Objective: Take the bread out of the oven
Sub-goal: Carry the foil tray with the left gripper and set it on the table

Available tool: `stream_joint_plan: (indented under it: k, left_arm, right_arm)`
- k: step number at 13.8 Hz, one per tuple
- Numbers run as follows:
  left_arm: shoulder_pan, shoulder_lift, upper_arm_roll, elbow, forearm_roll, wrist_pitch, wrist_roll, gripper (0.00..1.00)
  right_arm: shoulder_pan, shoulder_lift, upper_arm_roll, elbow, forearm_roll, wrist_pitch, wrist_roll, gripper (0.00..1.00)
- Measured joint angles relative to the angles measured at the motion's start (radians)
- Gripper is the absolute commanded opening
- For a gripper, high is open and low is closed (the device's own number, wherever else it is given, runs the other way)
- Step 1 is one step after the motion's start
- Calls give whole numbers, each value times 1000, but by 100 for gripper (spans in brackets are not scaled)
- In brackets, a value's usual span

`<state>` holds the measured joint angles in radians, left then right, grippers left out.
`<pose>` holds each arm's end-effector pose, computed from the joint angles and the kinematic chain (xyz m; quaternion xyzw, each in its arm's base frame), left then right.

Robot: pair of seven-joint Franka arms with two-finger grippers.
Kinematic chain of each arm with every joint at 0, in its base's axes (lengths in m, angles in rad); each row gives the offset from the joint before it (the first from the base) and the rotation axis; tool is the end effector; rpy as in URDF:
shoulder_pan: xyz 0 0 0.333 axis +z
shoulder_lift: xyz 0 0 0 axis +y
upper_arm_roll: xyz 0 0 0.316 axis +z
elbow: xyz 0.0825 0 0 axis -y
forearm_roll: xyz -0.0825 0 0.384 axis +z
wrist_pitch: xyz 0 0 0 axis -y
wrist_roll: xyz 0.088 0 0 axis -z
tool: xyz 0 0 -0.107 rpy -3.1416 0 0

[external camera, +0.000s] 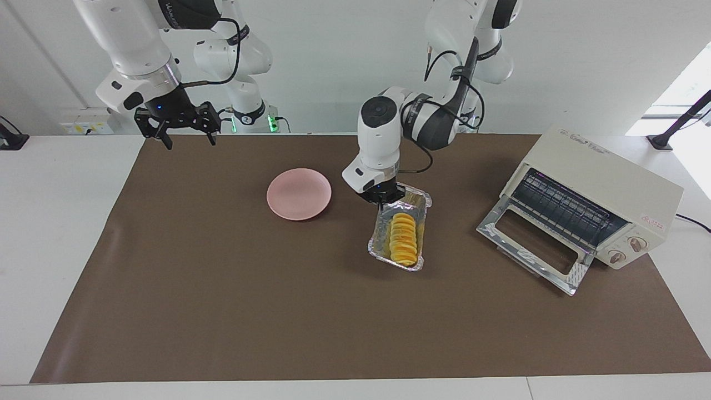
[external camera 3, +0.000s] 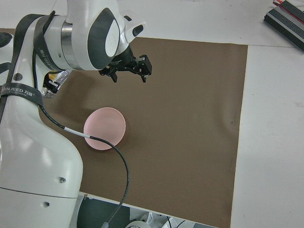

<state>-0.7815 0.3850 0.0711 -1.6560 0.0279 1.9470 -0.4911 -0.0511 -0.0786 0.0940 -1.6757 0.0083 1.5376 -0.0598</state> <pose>0.4928 -0.4275 0.3803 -0.9917 0.1169 0.0236 0.0479 0.5244 0.0254 0.6146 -0.9982 -0.0511 0.0299 0.0007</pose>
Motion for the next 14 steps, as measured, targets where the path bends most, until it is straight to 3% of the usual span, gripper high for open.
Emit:
stream_joint_plan:
  k: [4, 5, 7, 8, 14]
  left_arm:
    - [-8, 37, 8, -10, 0, 3, -18, 0]
    - [-8, 37, 9, -12, -3, 3, -23, 21]
    - [-8, 37, 9, -13, -24, 8, -43, 92]
    - [-8, 36, 9, -13, -34, 12, -54, 100]
    - [52, -7, 37, 19, -42, -2, -76, 100]
  right_arm:
    - [0, 0, 0, 0, 0, 0, 0, 100]
    - [0, 0, 0, 0, 0, 0, 0, 100]
    - [0, 0, 0, 0, 0, 0, 0, 100]
    - [0, 0, 0, 0, 0, 0, 0, 100]
    - [0, 0, 0, 0, 0, 0, 0, 100]
